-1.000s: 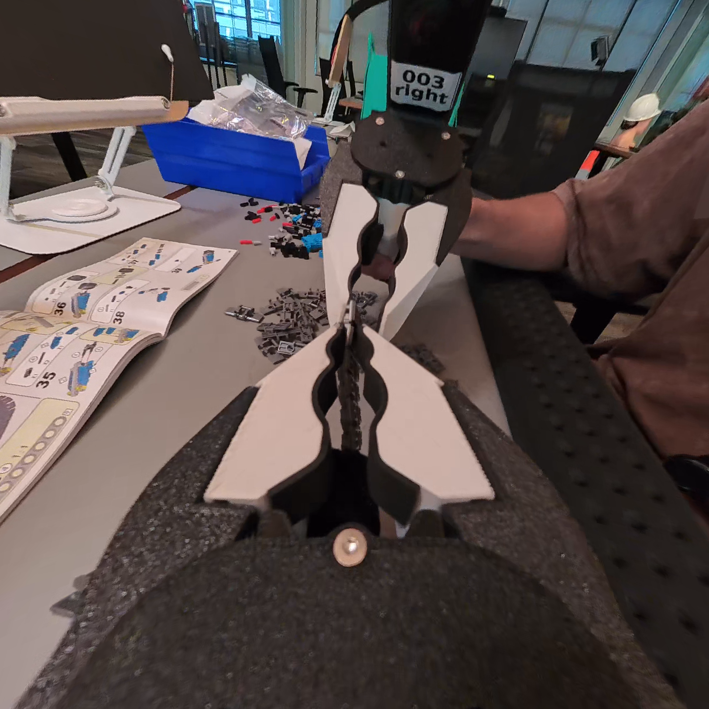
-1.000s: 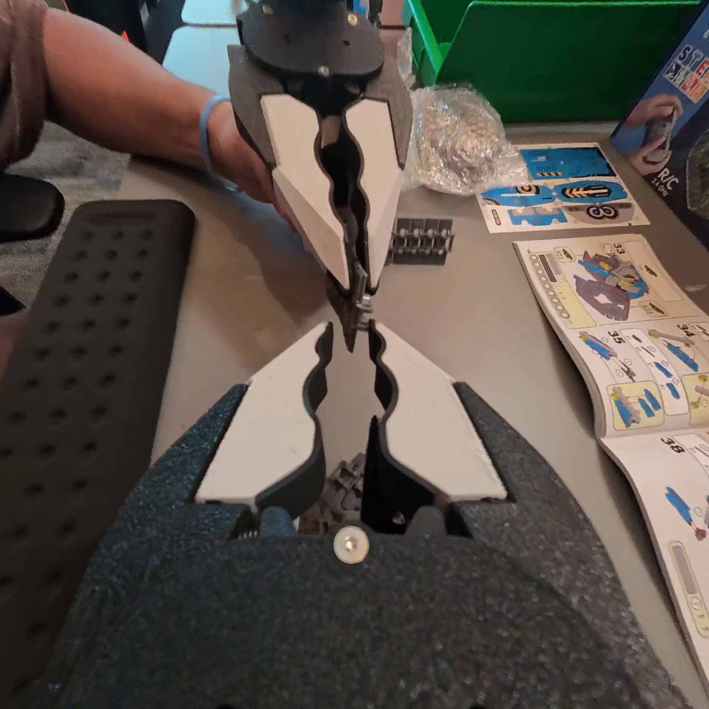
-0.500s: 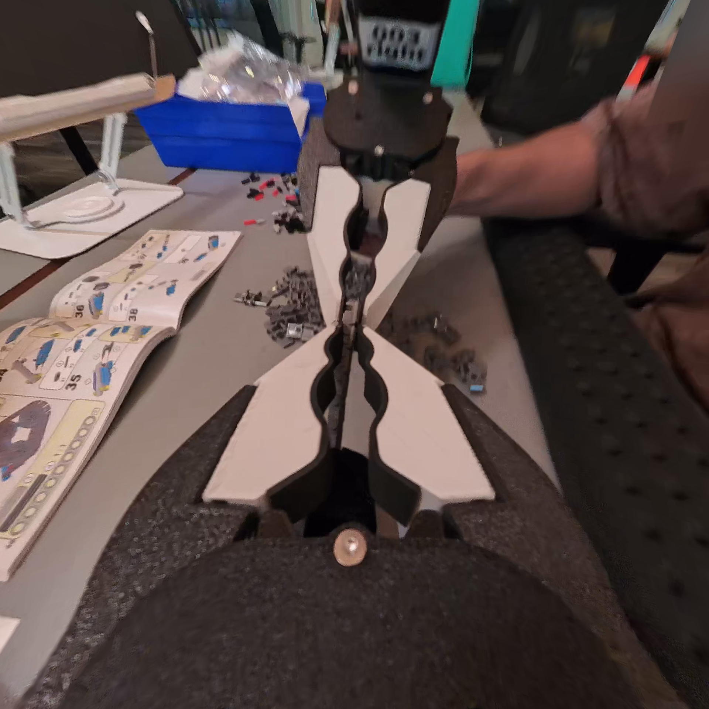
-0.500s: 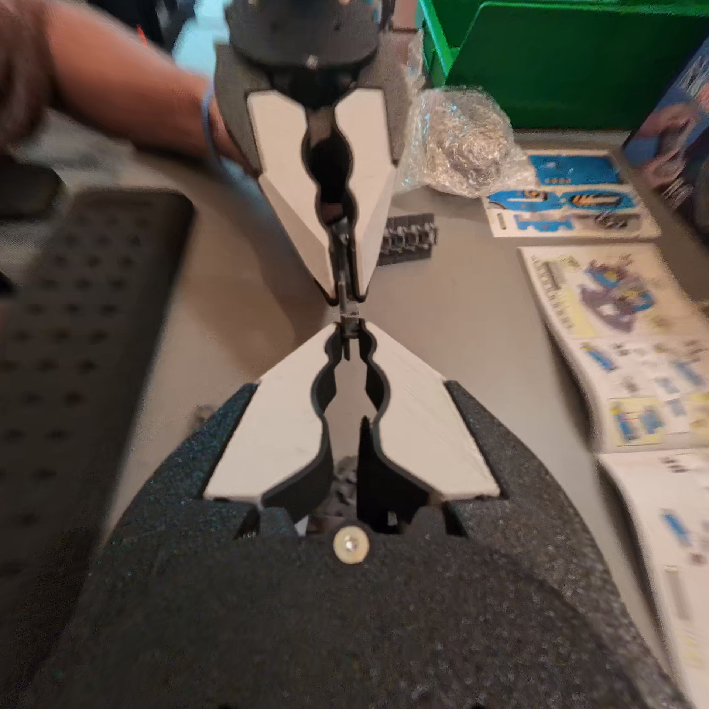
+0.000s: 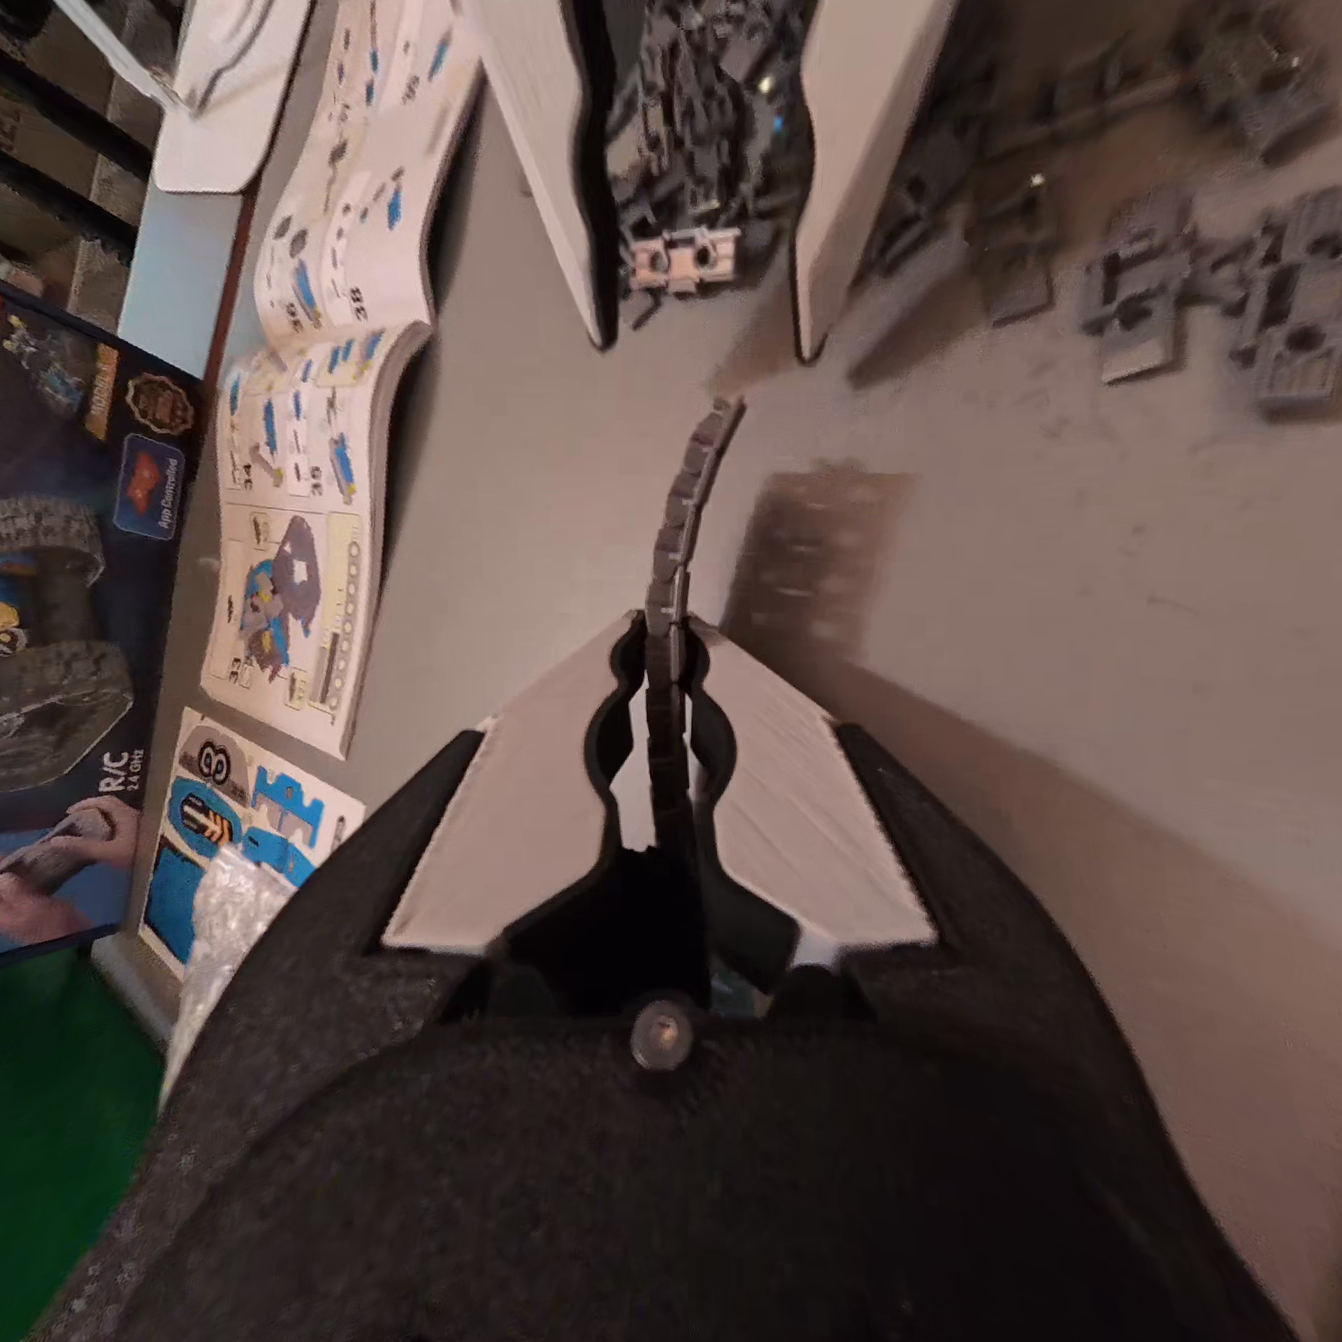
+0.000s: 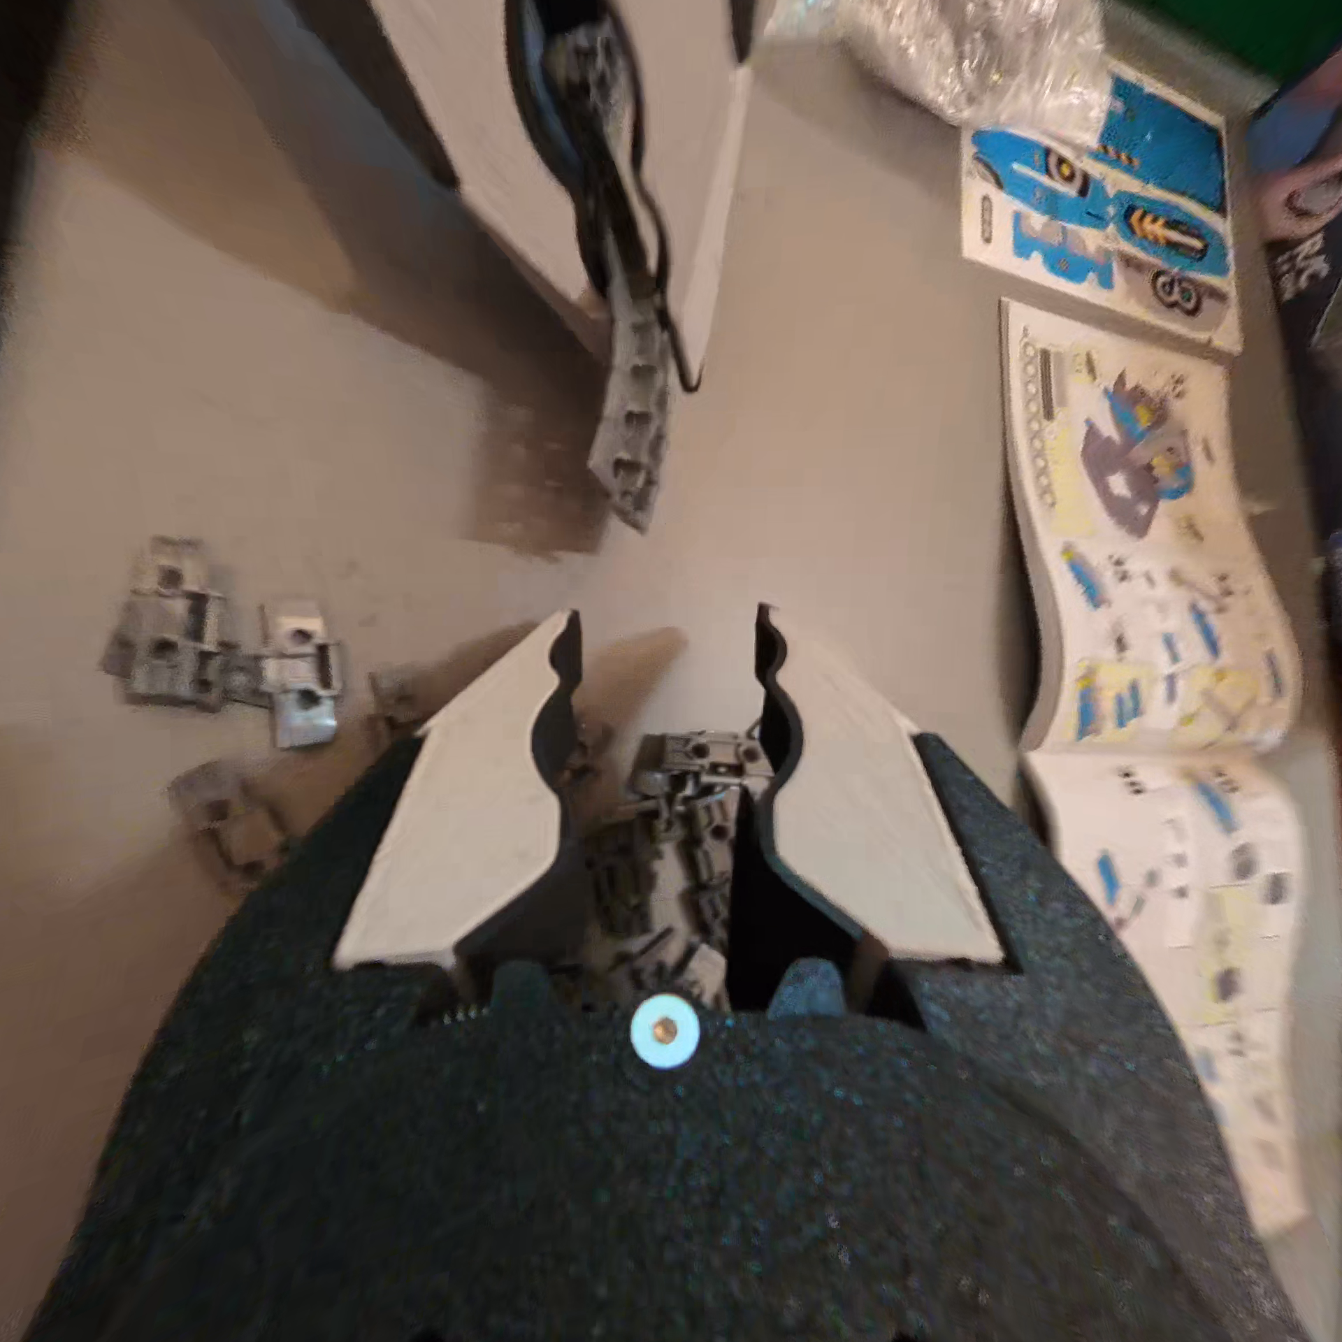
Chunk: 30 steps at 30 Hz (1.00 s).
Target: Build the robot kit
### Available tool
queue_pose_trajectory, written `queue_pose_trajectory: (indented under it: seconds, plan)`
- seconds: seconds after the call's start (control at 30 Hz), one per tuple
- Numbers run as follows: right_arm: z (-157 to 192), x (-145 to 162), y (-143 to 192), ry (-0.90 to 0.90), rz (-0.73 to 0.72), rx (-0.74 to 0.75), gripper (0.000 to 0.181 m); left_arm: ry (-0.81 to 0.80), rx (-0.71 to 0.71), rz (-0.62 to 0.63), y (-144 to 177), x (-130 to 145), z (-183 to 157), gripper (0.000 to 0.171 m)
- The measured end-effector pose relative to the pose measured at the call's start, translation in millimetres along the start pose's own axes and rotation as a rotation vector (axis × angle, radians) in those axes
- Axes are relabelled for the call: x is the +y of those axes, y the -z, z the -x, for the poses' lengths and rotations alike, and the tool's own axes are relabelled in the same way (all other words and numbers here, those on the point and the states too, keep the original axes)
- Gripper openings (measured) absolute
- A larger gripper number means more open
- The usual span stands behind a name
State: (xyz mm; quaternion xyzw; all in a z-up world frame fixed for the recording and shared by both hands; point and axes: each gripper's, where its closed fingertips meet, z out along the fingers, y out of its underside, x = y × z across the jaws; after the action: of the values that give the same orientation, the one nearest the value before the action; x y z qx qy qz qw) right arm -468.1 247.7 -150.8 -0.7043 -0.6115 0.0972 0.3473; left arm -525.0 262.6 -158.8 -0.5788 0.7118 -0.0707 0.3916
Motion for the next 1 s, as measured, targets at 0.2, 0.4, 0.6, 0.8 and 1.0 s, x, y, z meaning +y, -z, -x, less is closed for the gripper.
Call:
queue_pose_trajectory:
  seconds: [0.2,0.4,0.6,0.8,1.0]
  plan:
    - [22,-33,5,-0.129,-0.153,-0.069,0.031,0.080,-0.003,0.048,-2,1,-12,0.007]
    - [12,-23,-14,0.044,-0.019,0.078,0.008,0.130,0.024,0.048,6,-4,-20,0.009]
    - [-23,-10,-20,0.438,0.112,0.351,0.008,0.431,0.089,-0.093,59,7,-20,0.015]
    - [-27,-7,-33,0.598,0.109,0.338,0.012,0.663,0.044,-0.093,79,49,-17,0.009]
    - [-36,-1,-21,0.504,0.110,0.326,0.032,0.692,-0.021,-0.065,79,67,-18,0.000]
